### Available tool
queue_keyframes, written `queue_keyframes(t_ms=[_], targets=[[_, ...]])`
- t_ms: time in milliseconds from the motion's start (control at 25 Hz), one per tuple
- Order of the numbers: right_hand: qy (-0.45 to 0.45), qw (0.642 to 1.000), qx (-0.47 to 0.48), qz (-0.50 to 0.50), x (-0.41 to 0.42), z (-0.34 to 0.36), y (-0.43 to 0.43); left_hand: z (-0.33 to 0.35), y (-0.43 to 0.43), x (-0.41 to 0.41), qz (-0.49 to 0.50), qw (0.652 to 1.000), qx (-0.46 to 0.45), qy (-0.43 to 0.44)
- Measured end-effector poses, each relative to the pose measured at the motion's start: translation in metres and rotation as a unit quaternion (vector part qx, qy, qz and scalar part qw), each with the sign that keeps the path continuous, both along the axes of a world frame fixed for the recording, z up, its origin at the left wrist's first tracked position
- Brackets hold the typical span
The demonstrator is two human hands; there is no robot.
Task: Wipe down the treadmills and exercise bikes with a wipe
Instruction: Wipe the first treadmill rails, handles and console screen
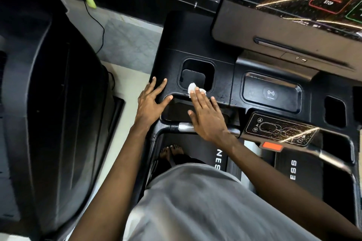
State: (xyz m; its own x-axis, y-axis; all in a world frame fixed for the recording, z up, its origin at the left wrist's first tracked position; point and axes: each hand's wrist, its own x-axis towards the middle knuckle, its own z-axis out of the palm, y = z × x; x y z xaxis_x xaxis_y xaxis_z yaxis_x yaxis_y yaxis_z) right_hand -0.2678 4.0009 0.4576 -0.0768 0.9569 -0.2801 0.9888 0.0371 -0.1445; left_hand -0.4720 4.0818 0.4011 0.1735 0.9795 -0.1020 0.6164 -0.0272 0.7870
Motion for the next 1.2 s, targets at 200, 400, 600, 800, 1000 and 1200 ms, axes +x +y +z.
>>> queue_keyframes(t_ms=[200, 400, 600, 800, 1000, 1200], targets=[[-0.003, 0.998, 0.01, 0.059, -0.018, -0.003, 0.022, 0.004, 0.007, -0.005, -0.024, 0.999, -0.009, 0.026], [0.031, 0.998, 0.024, 0.051, 0.005, 0.007, 0.005, 0.003, 0.005, 0.005, -0.047, 0.997, 0.047, 0.027], [0.167, 0.975, 0.11, -0.094, -0.001, 0.014, 0.042, 0.0, 0.004, 0.008, -0.027, 0.998, 0.033, 0.04], [0.152, 0.966, 0.016, -0.209, 0.005, -0.002, 0.13, 0.001, 0.0, 0.009, -0.013, 0.996, 0.037, 0.074], [0.094, 0.984, -0.065, -0.137, -0.01, -0.01, 0.157, 0.001, -0.003, 0.01, -0.002, 0.996, 0.043, 0.075], [0.115, 0.977, -0.178, 0.0, 0.008, -0.004, 0.147, 0.0, -0.003, 0.011, 0.006, 0.997, 0.045, 0.066]])
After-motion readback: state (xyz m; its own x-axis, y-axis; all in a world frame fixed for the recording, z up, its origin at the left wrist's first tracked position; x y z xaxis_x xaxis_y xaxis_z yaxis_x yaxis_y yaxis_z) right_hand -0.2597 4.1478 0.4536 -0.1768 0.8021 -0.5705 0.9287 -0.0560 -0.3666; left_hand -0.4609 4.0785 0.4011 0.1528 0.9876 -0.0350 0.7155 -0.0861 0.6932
